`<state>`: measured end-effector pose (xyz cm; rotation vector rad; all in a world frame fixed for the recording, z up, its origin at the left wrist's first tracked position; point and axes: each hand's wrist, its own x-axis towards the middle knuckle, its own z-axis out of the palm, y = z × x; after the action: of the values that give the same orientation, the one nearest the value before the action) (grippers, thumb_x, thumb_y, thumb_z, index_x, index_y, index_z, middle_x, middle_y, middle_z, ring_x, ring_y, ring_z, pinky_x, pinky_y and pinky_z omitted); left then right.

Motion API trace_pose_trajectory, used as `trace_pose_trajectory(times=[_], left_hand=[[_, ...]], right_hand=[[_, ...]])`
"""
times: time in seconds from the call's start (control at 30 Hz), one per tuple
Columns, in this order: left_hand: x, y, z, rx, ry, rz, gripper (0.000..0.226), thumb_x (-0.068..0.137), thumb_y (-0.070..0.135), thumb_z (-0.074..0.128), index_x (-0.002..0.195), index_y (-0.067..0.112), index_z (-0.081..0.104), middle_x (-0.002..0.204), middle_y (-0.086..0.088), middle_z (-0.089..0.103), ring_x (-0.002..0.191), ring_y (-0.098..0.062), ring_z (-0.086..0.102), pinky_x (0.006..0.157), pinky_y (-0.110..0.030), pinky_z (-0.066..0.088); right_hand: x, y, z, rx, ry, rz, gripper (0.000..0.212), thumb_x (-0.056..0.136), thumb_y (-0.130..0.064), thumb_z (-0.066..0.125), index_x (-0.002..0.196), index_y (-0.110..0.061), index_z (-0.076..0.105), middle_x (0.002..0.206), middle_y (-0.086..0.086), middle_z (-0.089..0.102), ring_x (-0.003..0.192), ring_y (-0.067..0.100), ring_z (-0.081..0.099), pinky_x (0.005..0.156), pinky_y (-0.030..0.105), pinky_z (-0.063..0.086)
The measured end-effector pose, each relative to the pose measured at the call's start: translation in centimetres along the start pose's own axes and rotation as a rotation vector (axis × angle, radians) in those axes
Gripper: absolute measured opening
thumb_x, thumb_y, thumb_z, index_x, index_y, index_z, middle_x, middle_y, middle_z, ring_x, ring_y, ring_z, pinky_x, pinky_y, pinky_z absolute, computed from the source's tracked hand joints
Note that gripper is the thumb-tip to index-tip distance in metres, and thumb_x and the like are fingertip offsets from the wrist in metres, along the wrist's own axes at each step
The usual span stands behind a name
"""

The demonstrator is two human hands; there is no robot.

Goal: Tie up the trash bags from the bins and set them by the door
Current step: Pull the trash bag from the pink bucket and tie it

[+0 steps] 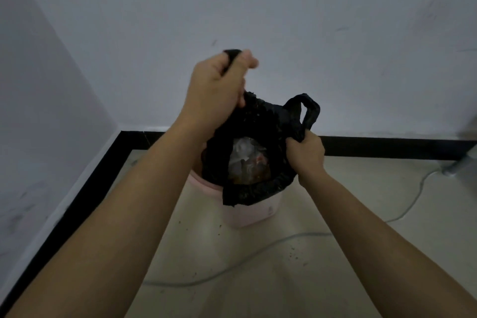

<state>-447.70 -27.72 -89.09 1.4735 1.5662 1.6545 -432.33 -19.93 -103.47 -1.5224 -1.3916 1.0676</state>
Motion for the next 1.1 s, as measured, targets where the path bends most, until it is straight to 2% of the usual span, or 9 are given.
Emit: trace_pose_trajectory(times=[0.13,0.23,0.33,0.43,0.57,0.77,0.97,1.03,1.1], left_hand=[[1.6,-2.5,-3.8,0.105,0.079,-0.155,0.043,0.1,0.039,0.055,0.099,-0.003,0.064,0.064,0.0,0.056,0.055,-0.008,0.053,0.058,-0.02,0.044],[1.6,-3.5,-6.1,0.167,0.103,-0.106,0.023,0.1,0.028,0.056,0.092,0.011,0.071,0.062,0.013,0.058,0.058,-0.002,0.052,0.054,-0.017,0.041],[2.4,-3.4,-7.0,0.121,0.272,-0.051,0.021,0.097,0.028,0.058,0.087,0.017,0.072,0.064,0.011,0.059,0.059,-0.004,0.051,0.056,-0.021,0.041],[3.7,-2.2,-6.4,0.229,0.25,-0.007,0.037,0.097,0.033,0.057,0.088,-0.003,0.066,0.075,-0.005,0.054,0.066,-0.008,0.051,0.061,-0.025,0.041],[5.5,-0.3,-5.5,-0.085,0.187,-0.182,0.016,0.096,0.021,0.061,0.093,0.007,0.07,0.079,-0.004,0.058,0.068,-0.011,0.06,0.064,-0.028,0.053],[6.8,-0.2,-6.7,-0.373,0.319,-0.221,0.01,0.098,0.022,0.06,0.1,0.013,0.064,0.08,-0.003,0.055,0.071,-0.015,0.062,0.068,-0.031,0.058],[3.2,-6.1,-7.7,-0.113,0.019,-0.318,0.035,0.092,0.046,0.066,0.121,0.028,0.062,0.107,0.005,0.059,0.093,-0.012,0.059,0.072,-0.027,0.052],[2.1,-7.5,-8.5,-0.037,-0.145,-0.302,0.06,0.077,0.06,0.073,0.124,0.025,0.06,0.113,0.009,0.063,0.099,-0.008,0.063,0.075,-0.026,0.051],[1.3,-8.9,-9.8,0.127,-0.319,-0.288,0.076,0.056,0.074,0.079,0.104,0.017,0.063,0.095,0.009,0.068,0.088,-0.008,0.064,0.073,-0.023,0.052]], right_hand=[[1.9,-1.4,-2.8,-0.316,-0.149,-0.091,0.026,0.094,-0.034,0.056,0.088,-0.01,0.061,0.093,0.012,0.067,0.091,0.032,0.065,0.074,0.041,0.053],[3.0,-4.0,-5.0,-0.505,0.029,-0.314,0.031,0.095,-0.04,0.053,0.082,-0.013,0.057,0.081,0.008,0.061,0.08,0.03,0.06,0.061,0.032,0.038],[3.9,-7.5,-5.5,-0.263,0.028,-0.422,0.032,0.094,-0.038,0.055,0.083,-0.008,0.059,0.079,0.008,0.063,0.078,0.029,0.063,0.068,0.041,0.051],[3.9,-10.3,-5.1,-0.125,-0.001,-0.48,0.035,0.09,-0.037,0.059,0.089,-0.002,0.063,0.086,0.016,0.068,0.083,0.032,0.068,0.074,0.055,0.057],[4.1,-11.9,-4.4,-0.087,-0.205,-0.279,0.022,0.089,-0.022,0.065,0.096,-0.001,0.066,0.093,0.02,0.072,0.083,0.03,0.073,0.069,0.05,0.063],[5.6,-13.5,-7.5,0.517,-0.05,-0.093,0.004,0.093,-0.012,0.058,0.096,-0.01,0.061,0.083,0.007,0.065,0.075,0.018,0.07,0.06,0.029,0.059],[5.8,-9.2,-7.9,0.601,-0.214,0.046,0.022,0.095,-0.024,0.065,0.111,-0.009,0.064,0.096,0.006,0.071,0.097,0.022,0.071,0.072,0.03,0.059],[5.6,-8.7,-7.8,0.579,-0.242,-0.033,0.039,0.093,-0.047,0.063,0.119,-0.017,0.064,0.111,0.002,0.071,0.105,0.02,0.07,0.083,0.035,0.059],[5.3,-7.2,-7.6,0.29,-0.235,-0.146,0.078,0.082,-0.075,0.058,0.139,-0.022,0.05,0.138,0.002,0.058,0.119,0.019,0.062,0.095,0.041,0.055]])
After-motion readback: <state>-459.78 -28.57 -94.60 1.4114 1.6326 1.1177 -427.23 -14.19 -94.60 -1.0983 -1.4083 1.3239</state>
